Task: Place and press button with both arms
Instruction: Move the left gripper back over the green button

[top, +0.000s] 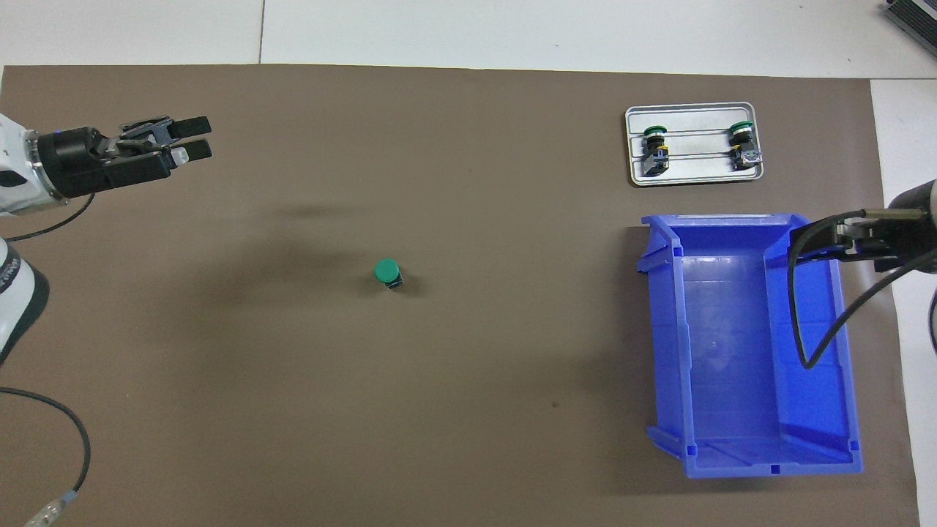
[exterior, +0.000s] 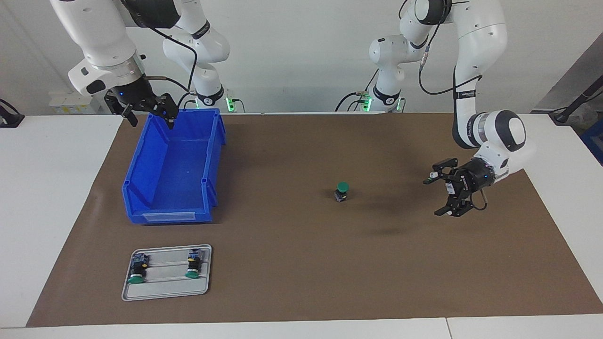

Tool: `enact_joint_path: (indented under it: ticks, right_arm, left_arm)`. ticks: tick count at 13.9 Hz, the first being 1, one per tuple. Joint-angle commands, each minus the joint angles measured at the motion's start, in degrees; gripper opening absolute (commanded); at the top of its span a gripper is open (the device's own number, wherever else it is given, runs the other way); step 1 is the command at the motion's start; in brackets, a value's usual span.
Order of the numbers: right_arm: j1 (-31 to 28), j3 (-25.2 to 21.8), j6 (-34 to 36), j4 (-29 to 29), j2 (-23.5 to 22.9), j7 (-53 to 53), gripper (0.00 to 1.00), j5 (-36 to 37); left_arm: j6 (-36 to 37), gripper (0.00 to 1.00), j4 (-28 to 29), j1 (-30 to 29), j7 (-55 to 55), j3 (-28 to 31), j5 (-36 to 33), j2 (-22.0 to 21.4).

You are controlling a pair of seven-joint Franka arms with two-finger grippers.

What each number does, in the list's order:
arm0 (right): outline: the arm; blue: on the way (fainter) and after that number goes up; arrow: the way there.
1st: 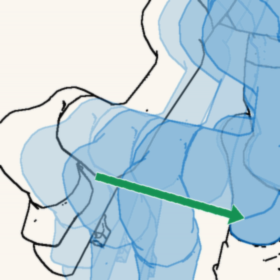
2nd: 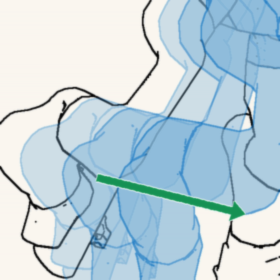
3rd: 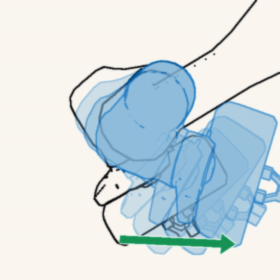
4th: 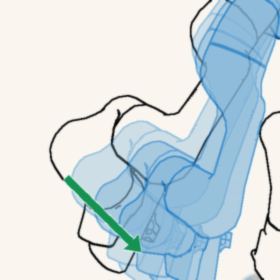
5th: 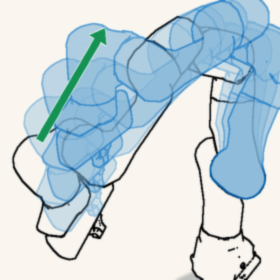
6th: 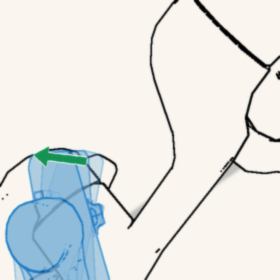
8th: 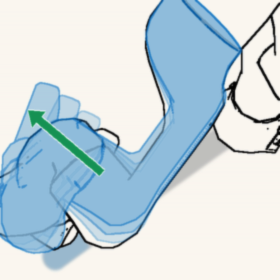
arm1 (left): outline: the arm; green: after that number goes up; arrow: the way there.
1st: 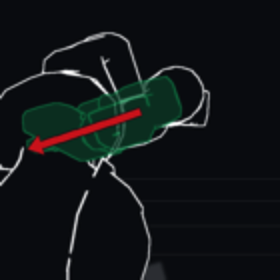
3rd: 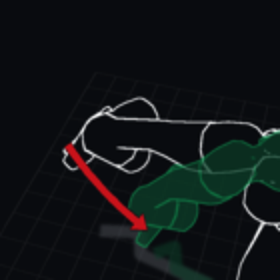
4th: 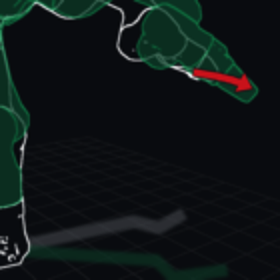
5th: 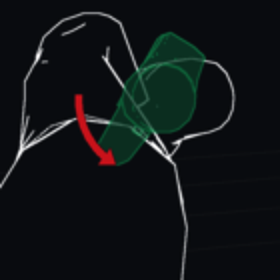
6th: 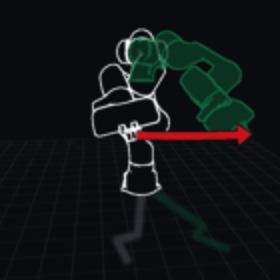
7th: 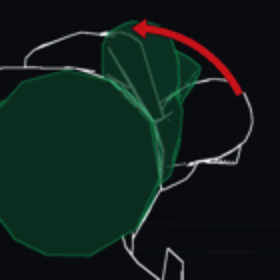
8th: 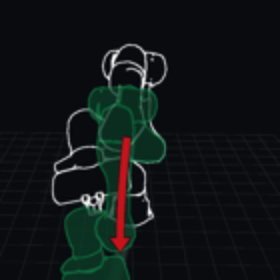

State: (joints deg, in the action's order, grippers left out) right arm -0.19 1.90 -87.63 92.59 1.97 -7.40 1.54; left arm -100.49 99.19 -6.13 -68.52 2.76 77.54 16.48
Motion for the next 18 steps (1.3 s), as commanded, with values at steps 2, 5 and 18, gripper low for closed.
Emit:
enact_joint_path:
  ticks: [2,5,18]
  right_arm:
    - [-0.3,0.2,-0.6,1.5,1.3,-0.3,1.0,-0.7]
    - [-0.2,0.2,-0.6,1.5,1.3,-0.3,1.0,-0.7]
    - [-0.3,0.3,1.0,1.4,1.3,-0.2,1.0,-0.8]
  left_arm:
    - [-0.9,0.92,-6.9,3.0,17.2,-1.0,-17.3,-2.9]
    - [-1.0,0.91,-8.7,8.8,28.9,-1.0,-29.3,-3.7]
    - [-21.2,0.0,10.7,31.9,73.4,-1.1,-63.2,-11.1]
